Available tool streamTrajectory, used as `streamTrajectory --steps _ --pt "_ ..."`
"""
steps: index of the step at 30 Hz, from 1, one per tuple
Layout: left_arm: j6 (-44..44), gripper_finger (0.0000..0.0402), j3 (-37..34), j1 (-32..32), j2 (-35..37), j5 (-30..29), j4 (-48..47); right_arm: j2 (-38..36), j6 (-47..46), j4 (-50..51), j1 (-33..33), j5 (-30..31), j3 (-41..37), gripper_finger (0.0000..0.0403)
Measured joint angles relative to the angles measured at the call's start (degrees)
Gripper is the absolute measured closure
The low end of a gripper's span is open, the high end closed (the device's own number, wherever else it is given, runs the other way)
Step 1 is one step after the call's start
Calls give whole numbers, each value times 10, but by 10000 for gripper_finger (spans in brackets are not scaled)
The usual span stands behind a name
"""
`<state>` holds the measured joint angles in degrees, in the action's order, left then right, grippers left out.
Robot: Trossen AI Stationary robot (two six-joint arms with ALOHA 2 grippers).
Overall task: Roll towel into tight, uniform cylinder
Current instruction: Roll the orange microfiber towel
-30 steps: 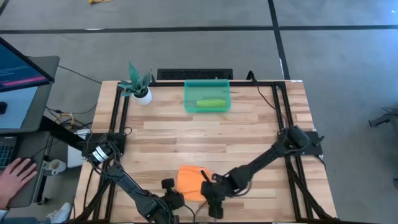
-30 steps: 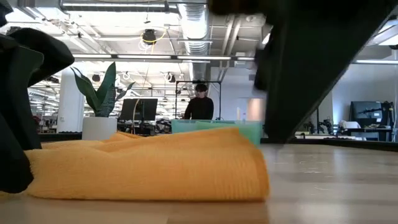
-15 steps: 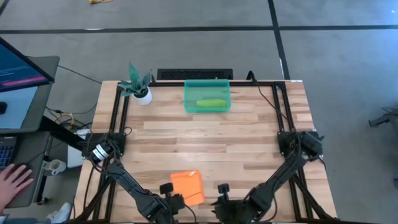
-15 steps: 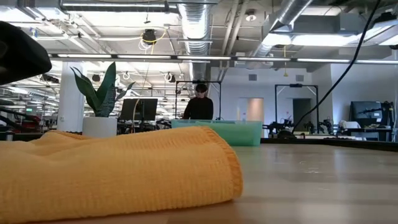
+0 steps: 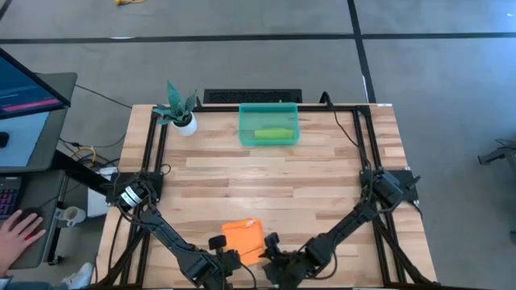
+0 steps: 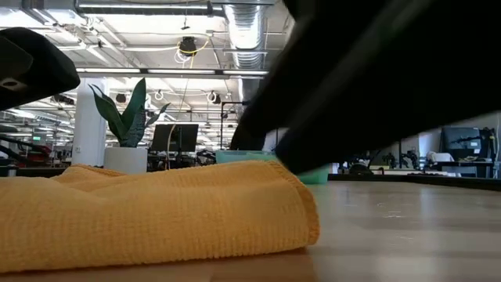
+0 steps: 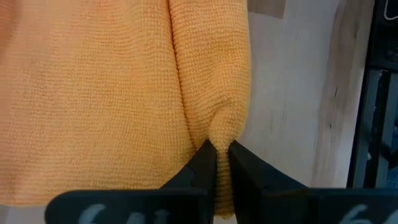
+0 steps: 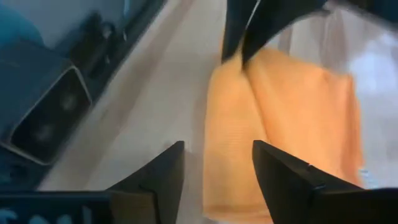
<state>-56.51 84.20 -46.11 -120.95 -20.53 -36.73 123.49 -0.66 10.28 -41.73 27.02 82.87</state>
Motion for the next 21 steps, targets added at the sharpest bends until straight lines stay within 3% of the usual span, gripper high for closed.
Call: streamTrajectory --steps 9,17,21 --pt "8 384 0 0 1 -8 -4 37 5 -8 39 -43 2 175" --pt "16 384 1 -1 2 -27 -9 47 -120 24 62 -93 7 194" --pt "28 384 1 -2 2 -28 -10 47 -166 32 73 -117 6 223"
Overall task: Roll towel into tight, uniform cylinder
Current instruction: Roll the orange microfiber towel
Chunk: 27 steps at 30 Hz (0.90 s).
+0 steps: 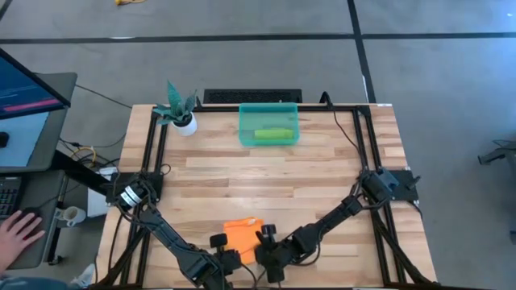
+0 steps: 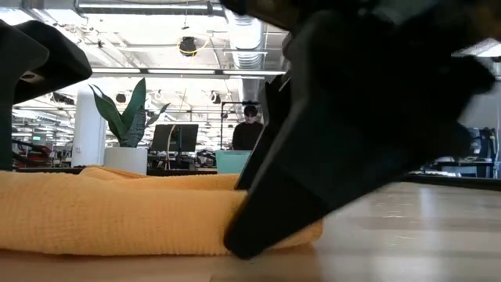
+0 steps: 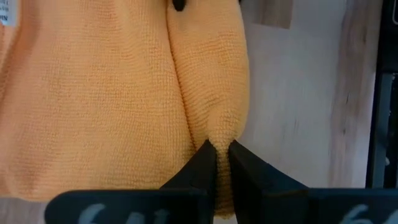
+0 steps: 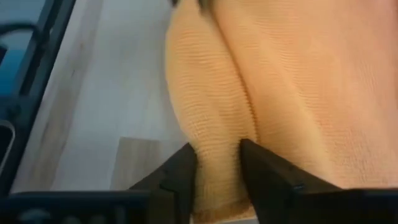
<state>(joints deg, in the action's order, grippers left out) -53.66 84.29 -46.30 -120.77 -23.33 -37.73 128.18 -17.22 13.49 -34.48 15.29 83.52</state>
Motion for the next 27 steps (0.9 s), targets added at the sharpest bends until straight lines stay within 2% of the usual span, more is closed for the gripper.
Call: streamTrajectory --steps 6,10,17,22,27 --pt "10 384 0 -7 0 -18 -6 -2 -91 6 18 -49 -1 319" --pt "10 384 3 -12 0 -34 -26 -2 -121 4 21 -63 -1 382" --pt "6 384 30 -24 0 -75 -96 0 -201 -35 25 -143 -3 373" --pt "32 384 52 -32 0 -90 -112 3 -262 -84 28 -198 -4 387" --pt "34 384 70 -45 0 -97 -136 3 -316 -91 35 -219 -4 386"
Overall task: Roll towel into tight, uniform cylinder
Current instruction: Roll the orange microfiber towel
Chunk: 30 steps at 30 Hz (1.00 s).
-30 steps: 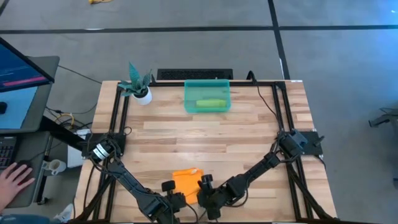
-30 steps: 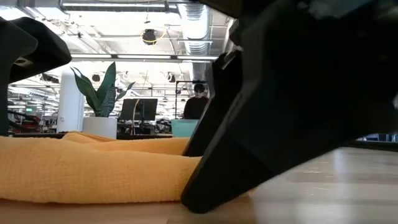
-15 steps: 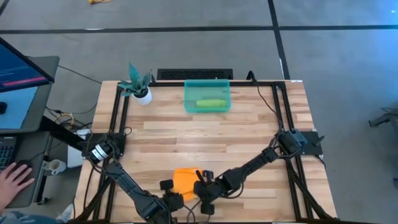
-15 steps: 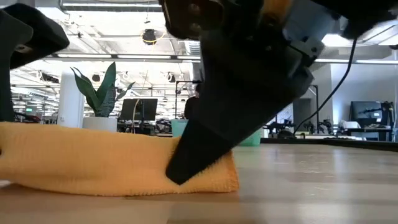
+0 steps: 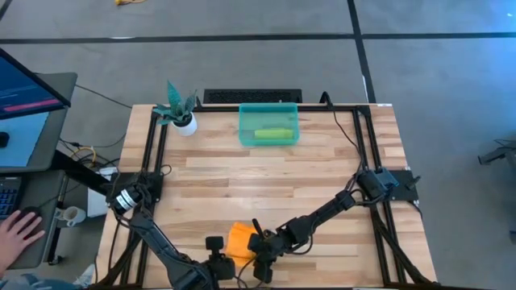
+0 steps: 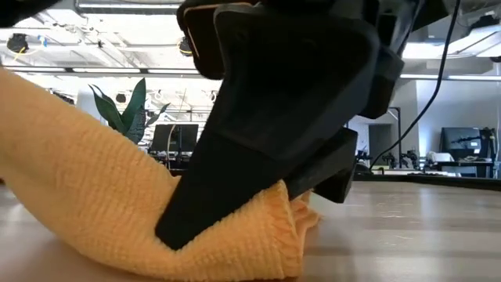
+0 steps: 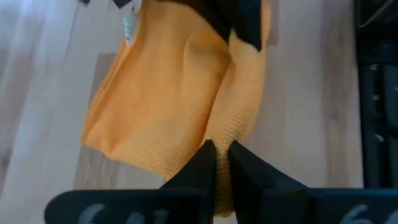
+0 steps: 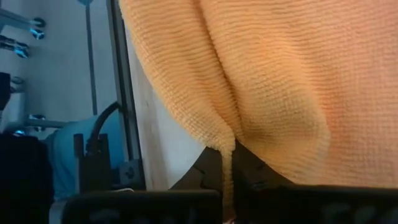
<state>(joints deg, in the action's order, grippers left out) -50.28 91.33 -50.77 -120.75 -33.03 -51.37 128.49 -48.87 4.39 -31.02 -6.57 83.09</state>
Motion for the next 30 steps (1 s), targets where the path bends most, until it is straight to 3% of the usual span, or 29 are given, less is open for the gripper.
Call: streamTrajectory --steps 12,23,30 --pt "3 378 3 -16 0 16 -2 1 -12 -8 11 -16 0 386" --pt "6 276 3 -14 0 44 -8 1 -10 -2 11 -42 0 386" --pt "-1 265 3 -32 0 31 -26 1 -23 -2 27 -100 0 386"
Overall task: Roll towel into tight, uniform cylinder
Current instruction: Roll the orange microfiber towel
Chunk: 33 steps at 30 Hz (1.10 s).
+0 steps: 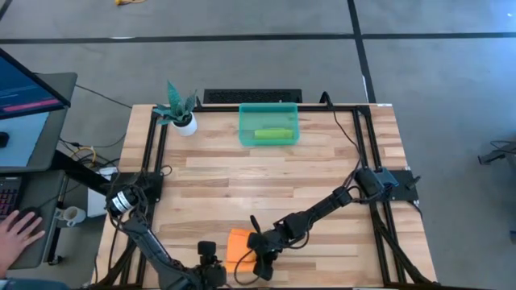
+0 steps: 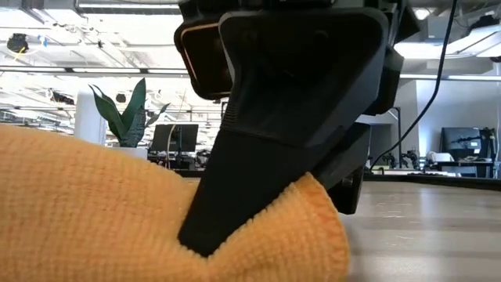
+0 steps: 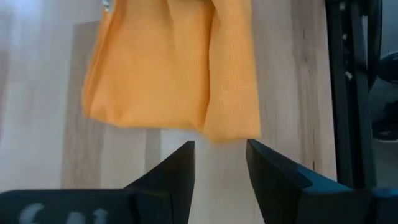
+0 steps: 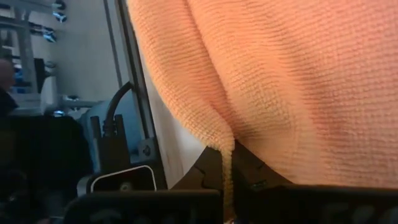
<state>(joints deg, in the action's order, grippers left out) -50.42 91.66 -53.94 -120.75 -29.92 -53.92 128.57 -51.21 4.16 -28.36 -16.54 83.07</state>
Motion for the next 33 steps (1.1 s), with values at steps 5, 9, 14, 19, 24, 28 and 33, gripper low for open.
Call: streamTrajectory --steps 5,9,14,19,24,28,33 --pt "-12 271 0 -28 0 -64 -1 0 -28 0 14 -23 0 386" --pt "25 271 0 -50 0 -130 56 1 -48 0 24 -42 0 384" --pt "108 271 -26 -59 -2 -145 180 1 -58 -1 29 -50 0 387" --pt "134 271 -69 -42 -3 -144 232 1 -59 -2 29 -48 0 382" --pt "127 271 -93 -13 -3 -125 235 1 -59 -2 23 -44 0 387" --pt "108 271 -109 9 -4 -113 228 1 -59 -2 22 -44 0 382" --pt "65 271 -112 21 -4 -111 190 1 -59 -2 18 -43 0 387"
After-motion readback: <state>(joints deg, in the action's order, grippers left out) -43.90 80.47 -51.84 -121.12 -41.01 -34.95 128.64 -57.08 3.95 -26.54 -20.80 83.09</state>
